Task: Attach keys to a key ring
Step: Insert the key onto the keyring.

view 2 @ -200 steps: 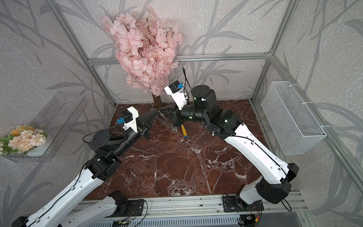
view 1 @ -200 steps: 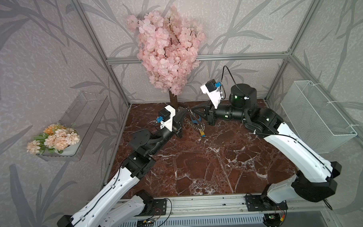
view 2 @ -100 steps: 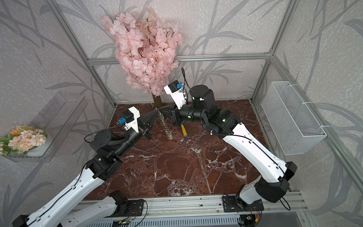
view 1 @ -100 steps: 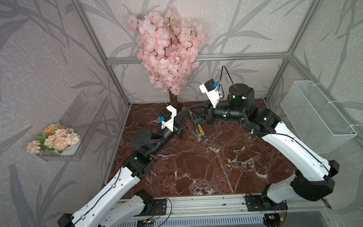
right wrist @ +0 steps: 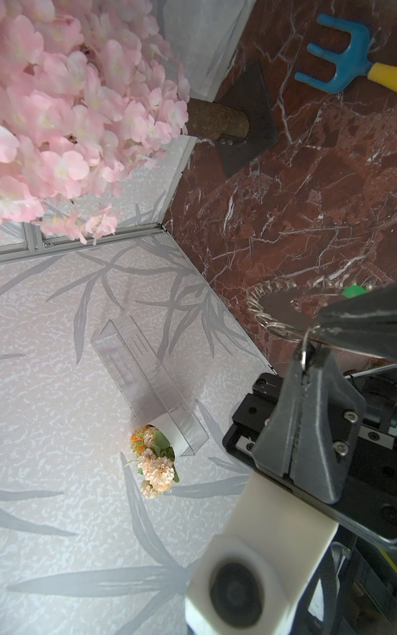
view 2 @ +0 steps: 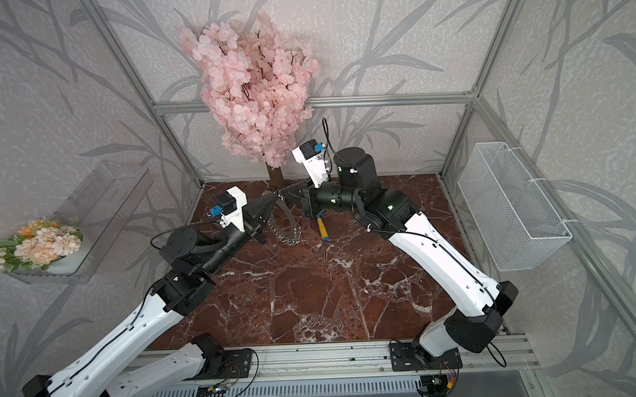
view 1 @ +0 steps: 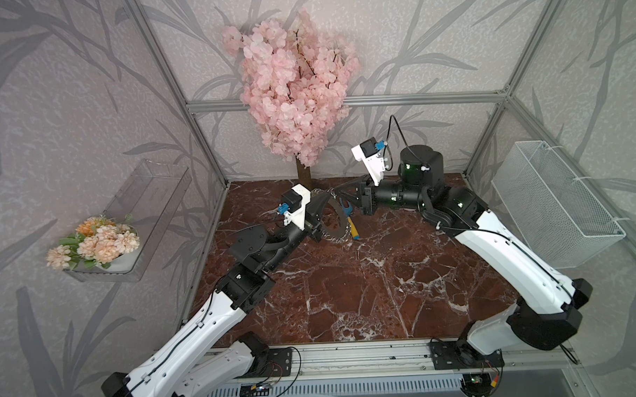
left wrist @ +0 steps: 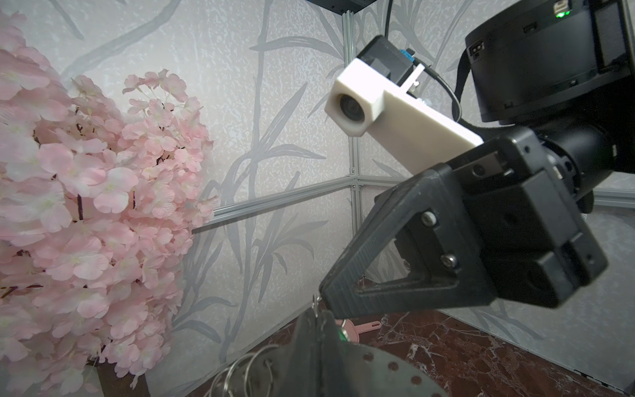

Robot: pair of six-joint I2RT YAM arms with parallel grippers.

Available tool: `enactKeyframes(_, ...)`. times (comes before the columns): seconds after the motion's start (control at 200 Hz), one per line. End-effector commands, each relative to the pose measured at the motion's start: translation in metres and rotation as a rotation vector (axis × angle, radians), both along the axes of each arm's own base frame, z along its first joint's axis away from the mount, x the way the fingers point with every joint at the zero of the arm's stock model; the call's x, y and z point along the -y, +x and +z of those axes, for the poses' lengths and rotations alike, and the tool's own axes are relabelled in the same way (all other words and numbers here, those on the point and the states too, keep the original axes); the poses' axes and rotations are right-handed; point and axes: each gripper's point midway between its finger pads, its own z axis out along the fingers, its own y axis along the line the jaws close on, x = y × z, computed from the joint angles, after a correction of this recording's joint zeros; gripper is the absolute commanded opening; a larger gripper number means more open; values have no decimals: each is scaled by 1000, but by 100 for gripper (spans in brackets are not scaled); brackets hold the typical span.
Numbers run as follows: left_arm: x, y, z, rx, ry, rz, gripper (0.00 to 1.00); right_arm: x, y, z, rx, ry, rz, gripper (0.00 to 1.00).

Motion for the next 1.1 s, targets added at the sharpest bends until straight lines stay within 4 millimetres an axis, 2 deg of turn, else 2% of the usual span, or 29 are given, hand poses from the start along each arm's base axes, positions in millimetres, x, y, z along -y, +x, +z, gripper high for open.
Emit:
enactKeyframes(0.0, -3, -16, 22, 71, -49, -33, 0, 8, 22, 3, -2, 31, -75, 0)
enactKeyframes(0.415, -13, -21, 33, 107, -140, -22, 0, 4, 27, -11, -136, 89, -10, 0)
enactKeyframes(1.095, -11, -34, 58, 108, -269, -128, 0, -1, 23, -25, -176, 96, 31, 0)
